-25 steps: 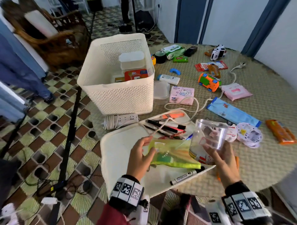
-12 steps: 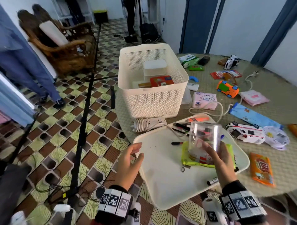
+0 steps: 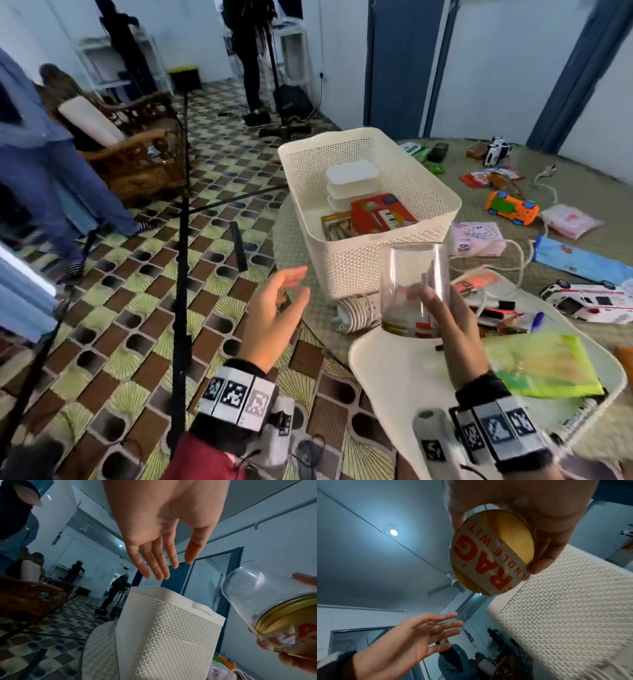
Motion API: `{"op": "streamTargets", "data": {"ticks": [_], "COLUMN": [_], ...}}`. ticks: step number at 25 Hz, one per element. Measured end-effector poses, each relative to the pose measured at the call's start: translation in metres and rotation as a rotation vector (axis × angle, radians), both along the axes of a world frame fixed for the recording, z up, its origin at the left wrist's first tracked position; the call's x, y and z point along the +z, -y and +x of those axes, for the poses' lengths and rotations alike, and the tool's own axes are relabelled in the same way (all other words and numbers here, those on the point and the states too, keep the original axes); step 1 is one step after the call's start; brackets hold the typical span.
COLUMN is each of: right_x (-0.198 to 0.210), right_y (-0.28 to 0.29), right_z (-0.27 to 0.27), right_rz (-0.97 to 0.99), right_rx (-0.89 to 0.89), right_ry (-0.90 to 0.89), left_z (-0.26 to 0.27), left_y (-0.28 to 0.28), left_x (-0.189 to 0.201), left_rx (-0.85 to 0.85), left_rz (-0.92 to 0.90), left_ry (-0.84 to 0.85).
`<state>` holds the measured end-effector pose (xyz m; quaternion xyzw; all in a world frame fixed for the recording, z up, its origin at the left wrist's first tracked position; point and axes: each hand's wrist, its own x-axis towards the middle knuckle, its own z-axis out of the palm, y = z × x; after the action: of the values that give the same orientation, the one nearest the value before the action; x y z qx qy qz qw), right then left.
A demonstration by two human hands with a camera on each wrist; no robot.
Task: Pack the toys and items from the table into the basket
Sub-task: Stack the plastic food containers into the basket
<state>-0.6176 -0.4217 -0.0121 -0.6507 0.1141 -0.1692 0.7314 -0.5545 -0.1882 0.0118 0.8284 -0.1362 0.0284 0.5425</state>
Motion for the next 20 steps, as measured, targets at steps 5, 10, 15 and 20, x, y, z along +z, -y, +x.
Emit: {"op": "streamTargets", "data": {"ticks": [5,10,15,20], "right_x": [0.039,0.080,0.110,0.129], "right_y": [-0.025,-0.030,-0.036,-0.040], "right_z": [0.051,0.118,0.192,0.246], "right_rz": [-0.069,-0.139,-0.197,-0.280], "right_rx": [-0.013,-0.035,-0.051,-0.137], "right_ry": [0.097,0.125,0.105,0.096], "left_z": [0.063,0.136,0.225,0.298], "left_y": [-0.012,-0.015,-0.013,-0.006], "left_x": [0.027,0.046,0.062,0.069], "left_rx": [-0.042,-0.083,-0.150,-0.188], "left_rz": [-0.028,-0.089,-0.111,-0.091], "left_ry": [0.109,0.165,0.167,0.144]}}
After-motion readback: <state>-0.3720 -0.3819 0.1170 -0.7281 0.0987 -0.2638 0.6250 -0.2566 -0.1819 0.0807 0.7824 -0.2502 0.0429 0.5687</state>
